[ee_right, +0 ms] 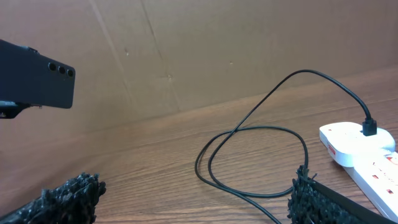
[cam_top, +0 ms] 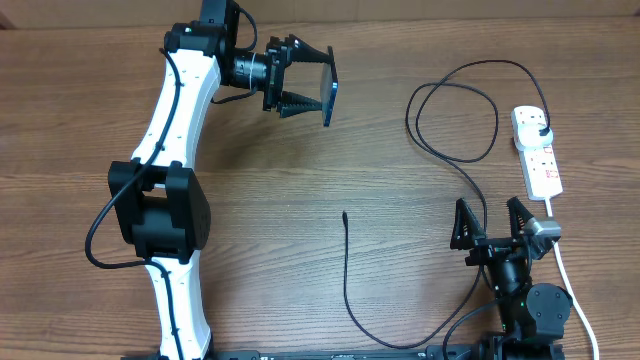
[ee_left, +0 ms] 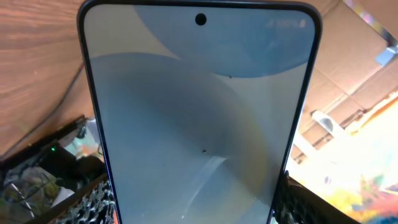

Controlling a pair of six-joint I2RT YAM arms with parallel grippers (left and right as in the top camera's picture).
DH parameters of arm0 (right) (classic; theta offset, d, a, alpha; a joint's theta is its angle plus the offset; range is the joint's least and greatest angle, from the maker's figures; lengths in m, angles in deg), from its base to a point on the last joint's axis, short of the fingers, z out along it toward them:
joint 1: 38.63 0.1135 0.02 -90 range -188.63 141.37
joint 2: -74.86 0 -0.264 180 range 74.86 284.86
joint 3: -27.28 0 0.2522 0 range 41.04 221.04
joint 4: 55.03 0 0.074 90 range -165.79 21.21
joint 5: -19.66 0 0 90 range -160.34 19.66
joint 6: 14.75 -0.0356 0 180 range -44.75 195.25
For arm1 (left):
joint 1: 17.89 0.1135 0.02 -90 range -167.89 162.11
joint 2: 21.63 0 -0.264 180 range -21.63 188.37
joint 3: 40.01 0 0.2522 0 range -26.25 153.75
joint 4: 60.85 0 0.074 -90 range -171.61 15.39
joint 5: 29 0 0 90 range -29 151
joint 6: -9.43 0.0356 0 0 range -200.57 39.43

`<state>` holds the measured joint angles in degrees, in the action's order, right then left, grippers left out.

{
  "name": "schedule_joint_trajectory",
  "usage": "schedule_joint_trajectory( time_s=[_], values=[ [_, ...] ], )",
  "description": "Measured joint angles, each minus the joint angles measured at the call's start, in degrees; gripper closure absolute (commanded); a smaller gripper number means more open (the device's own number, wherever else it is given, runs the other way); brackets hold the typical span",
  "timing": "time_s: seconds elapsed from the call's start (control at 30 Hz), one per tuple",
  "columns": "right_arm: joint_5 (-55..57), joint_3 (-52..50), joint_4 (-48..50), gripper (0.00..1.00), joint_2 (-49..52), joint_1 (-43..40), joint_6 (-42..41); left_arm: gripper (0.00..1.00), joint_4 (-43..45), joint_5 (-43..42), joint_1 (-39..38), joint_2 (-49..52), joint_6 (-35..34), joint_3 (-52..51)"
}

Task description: Plug charger to phone and switch on socket

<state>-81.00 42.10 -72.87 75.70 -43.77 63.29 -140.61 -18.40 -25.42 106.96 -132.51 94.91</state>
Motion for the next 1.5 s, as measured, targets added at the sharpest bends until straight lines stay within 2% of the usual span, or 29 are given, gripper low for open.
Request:
schedule_joint_trajectory(
  time_s=[0.63,0.97,1.3,1.5],
  values=[
    [0.0,0.0,0.0,0.00,0.0,0.0,0.0,0.96,0.0,19.9,-0.7,0.0,7.3,0.0],
    [0.1,0.0,5.0,0.00,0.0,0.0,-0.6,0.96,0.0,23.0,-1.5,0.0,10.4,0.0],
    [-0.9,3.3,-5.7,0.00,0.6,0.0,-7.8,0.96,0.0,24.2,-1.5,0.0,10.6,0.0],
    [-1.0,12.3,-13.0,0.00,9.2,0.0,-8.5,0.96,0.0,25.0,-1.5,0.0,10.6,0.0]
  ],
)
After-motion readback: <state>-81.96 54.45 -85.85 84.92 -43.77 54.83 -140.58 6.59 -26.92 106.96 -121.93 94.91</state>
